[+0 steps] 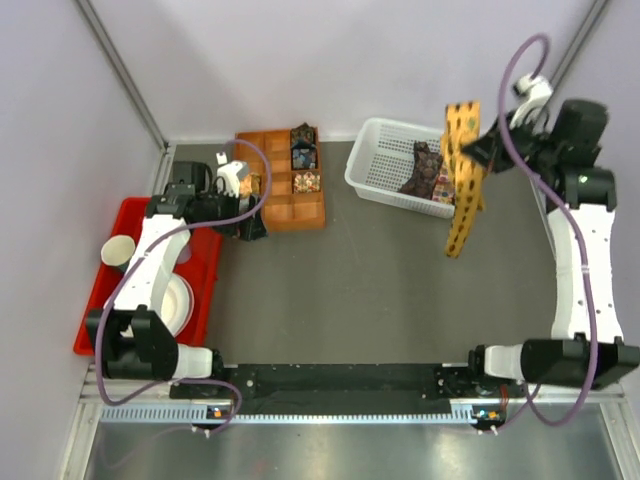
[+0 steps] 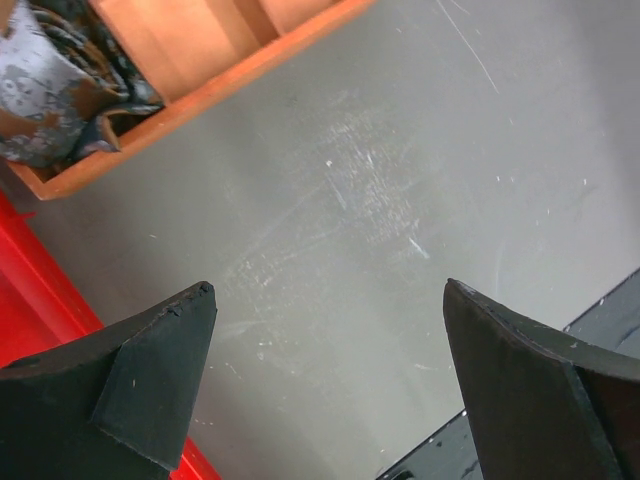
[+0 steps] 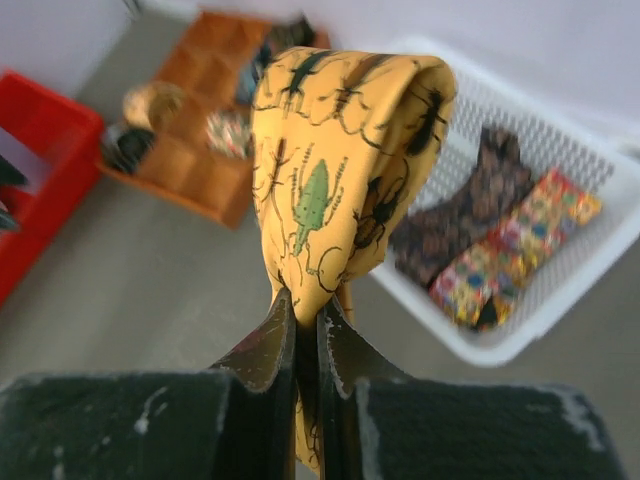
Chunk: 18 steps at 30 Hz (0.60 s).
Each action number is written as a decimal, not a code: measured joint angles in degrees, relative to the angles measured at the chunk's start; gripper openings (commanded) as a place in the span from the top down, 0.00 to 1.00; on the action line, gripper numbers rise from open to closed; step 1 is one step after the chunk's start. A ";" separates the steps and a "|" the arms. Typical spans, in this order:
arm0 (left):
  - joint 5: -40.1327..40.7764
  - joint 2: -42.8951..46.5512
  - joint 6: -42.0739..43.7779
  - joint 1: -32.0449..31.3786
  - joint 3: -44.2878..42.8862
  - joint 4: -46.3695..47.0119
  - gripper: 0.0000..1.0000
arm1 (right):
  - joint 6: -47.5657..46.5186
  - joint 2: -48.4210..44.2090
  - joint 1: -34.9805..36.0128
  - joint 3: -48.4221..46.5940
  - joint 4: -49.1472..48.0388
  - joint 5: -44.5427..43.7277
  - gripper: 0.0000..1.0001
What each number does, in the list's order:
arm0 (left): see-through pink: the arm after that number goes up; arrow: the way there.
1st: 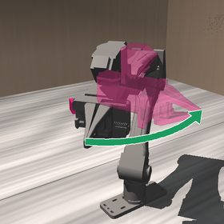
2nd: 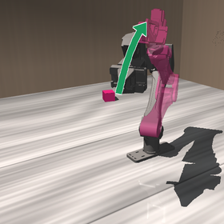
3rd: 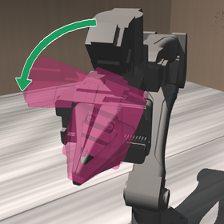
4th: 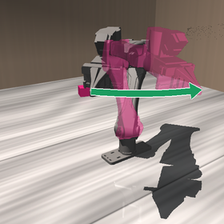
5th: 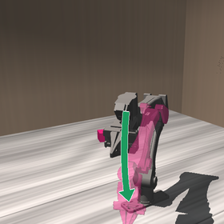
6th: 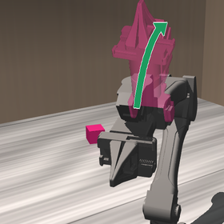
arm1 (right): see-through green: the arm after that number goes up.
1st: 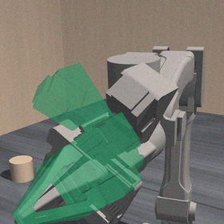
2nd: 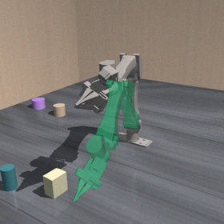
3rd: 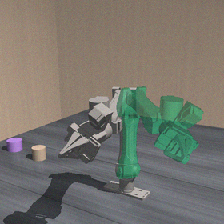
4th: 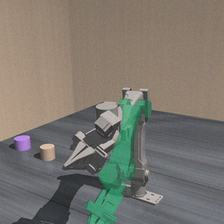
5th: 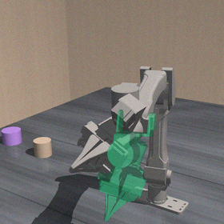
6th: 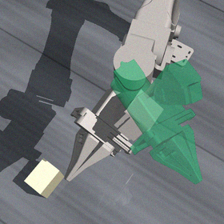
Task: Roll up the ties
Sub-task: Place the tie at the center of the board.
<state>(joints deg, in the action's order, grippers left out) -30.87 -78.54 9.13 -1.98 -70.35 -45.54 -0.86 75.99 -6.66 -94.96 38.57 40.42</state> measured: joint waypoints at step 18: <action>-3.85 6.08 5.62 0.00 4.57 1.18 0.01 | -6.58 17.97 53.57 14.73 6.62 -38.64 0.29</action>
<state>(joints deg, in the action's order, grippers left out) -34.72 -72.47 14.74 -1.98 -65.78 -44.36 -7.44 93.95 46.92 -80.23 45.19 1.78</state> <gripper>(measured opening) 0.987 0.687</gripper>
